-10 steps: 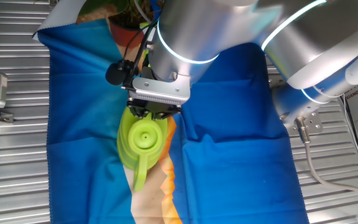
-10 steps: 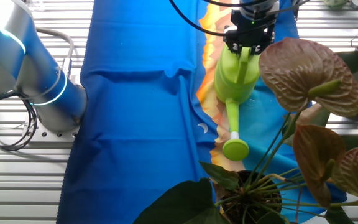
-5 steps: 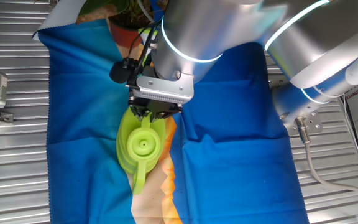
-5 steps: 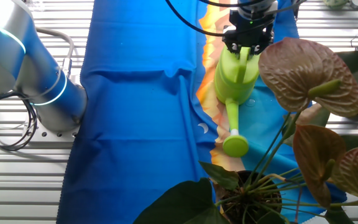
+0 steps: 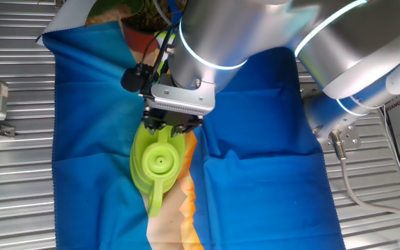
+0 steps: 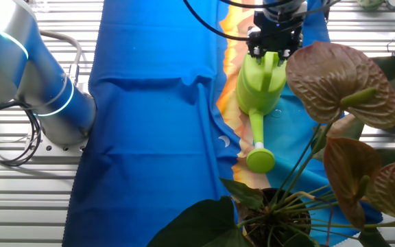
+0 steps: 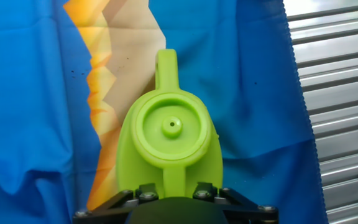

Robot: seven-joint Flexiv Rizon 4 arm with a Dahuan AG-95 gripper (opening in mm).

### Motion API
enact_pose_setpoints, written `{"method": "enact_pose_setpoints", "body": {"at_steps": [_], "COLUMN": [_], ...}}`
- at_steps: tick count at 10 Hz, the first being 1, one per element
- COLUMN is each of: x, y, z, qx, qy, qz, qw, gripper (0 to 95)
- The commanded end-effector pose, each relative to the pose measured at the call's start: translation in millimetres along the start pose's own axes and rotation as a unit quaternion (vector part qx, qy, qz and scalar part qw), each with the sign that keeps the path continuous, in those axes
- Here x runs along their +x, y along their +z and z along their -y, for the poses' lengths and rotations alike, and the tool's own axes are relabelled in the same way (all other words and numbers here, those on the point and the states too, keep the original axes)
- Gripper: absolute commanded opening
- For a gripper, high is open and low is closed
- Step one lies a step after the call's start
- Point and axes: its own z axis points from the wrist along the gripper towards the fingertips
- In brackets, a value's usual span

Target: Water the plant

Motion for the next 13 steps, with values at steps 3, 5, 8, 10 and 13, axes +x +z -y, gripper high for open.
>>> {"method": "enact_pose_setpoints", "body": {"at_steps": [3, 5, 8, 10, 13], "x": [-2.5, -5.2, -6.1, -6.1, -6.3], "y": [-6.1, -19.1, -36.1, -37.8, -37.9], "z": [-0.5, -2.4, -3.4, -3.3, -3.3], "qx": [0.000, -0.005, -0.011, -0.012, -0.012], "qy": [0.008, 0.020, 0.028, 0.032, 0.035], "qz": [-0.005, -0.004, 0.001, 0.000, 0.002], "qw": [1.0000, 0.9998, 0.9995, 0.9994, 0.9993], "gripper": [76.0, 76.0, 76.0, 76.0, 76.0]}}
